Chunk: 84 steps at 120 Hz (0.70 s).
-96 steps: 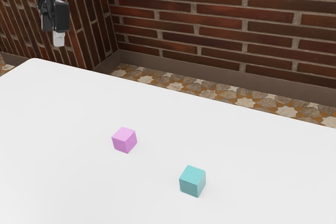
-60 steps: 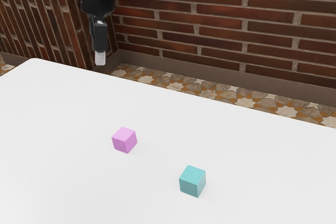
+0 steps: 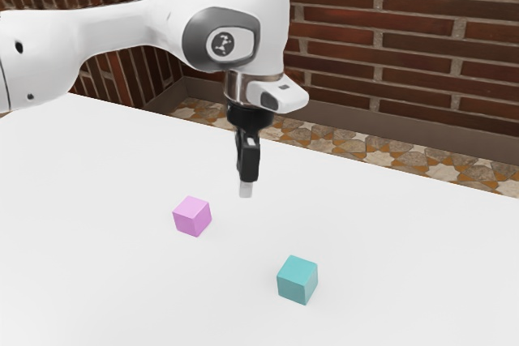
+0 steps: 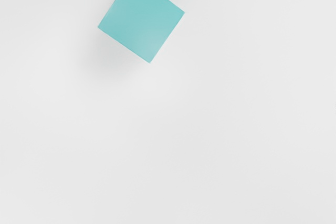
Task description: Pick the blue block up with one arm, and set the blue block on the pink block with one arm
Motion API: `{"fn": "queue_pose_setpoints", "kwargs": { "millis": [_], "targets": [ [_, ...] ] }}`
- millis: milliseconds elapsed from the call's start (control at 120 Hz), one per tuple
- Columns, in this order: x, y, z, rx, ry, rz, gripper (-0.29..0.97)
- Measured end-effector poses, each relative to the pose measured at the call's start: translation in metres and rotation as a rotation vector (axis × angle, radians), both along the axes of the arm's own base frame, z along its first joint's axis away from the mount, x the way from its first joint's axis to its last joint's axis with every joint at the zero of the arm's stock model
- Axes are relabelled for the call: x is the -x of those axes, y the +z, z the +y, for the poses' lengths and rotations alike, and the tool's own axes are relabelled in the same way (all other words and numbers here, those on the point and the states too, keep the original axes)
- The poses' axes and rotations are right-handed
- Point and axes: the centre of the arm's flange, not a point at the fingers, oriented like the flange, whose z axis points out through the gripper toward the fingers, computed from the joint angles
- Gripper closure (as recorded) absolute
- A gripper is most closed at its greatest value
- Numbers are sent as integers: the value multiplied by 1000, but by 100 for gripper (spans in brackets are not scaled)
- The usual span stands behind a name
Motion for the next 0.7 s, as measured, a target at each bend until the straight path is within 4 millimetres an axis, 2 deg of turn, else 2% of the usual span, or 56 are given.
{"fn": "queue_pose_setpoints", "kwargs": {
  "millis": [117, 183, 300, 483, 700],
  "targets": [
    [18, -30, -12, 7, 25, -11, 0],
    [25, -67, -11, 18, 56, 4, 0],
    [30, -104, -13, 59, 119, -16, 0],
    [37, -137, -22, 111, 225, -55, 0],
    [32, -166, -25, 131, 380, -75, 0]
  ]
}}
